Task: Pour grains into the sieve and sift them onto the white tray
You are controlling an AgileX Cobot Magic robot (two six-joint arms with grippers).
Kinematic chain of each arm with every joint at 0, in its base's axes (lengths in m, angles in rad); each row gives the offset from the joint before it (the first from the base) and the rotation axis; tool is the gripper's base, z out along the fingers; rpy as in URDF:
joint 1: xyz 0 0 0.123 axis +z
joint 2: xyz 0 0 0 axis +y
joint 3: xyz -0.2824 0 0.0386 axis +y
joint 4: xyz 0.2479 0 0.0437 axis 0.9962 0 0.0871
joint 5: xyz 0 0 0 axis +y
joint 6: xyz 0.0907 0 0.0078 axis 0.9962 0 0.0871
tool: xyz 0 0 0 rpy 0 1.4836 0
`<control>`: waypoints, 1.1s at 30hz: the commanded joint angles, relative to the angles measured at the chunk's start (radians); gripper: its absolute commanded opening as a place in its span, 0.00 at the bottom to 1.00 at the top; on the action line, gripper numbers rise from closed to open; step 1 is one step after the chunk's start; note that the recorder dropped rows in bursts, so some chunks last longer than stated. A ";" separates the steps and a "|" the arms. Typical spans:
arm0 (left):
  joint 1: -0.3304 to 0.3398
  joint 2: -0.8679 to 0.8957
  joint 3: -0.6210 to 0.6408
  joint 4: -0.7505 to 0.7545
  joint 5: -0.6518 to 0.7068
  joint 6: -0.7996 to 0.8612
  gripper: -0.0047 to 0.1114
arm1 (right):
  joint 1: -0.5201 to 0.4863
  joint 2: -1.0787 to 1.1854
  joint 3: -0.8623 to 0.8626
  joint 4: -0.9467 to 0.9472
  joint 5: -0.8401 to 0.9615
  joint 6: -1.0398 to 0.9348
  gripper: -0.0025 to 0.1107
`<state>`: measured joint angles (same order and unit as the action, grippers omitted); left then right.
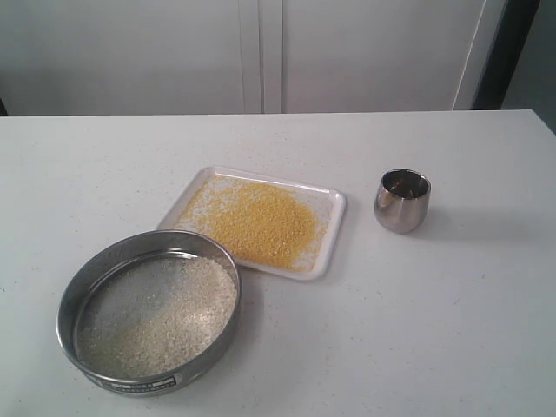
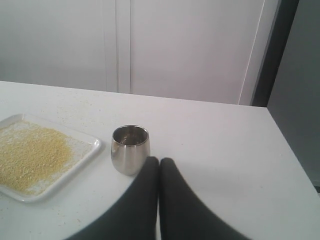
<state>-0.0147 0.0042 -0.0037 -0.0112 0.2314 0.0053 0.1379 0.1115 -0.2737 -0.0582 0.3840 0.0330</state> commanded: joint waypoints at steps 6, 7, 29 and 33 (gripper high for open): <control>0.003 -0.004 0.004 -0.013 0.002 0.003 0.04 | 0.002 -0.005 0.027 0.004 -0.012 -0.005 0.02; 0.003 -0.004 0.004 -0.013 0.002 0.003 0.04 | 0.002 -0.005 0.038 0.004 -0.022 -0.005 0.02; 0.003 -0.004 0.004 -0.013 0.002 0.003 0.04 | 0.002 -0.007 0.274 0.058 -0.154 -0.005 0.02; 0.003 -0.004 0.004 -0.013 0.002 0.003 0.04 | 0.002 -0.039 0.274 0.058 -0.128 -0.005 0.02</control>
<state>-0.0147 0.0042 -0.0037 -0.0112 0.2314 0.0053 0.1379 0.0923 -0.0052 0.0000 0.2537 0.0330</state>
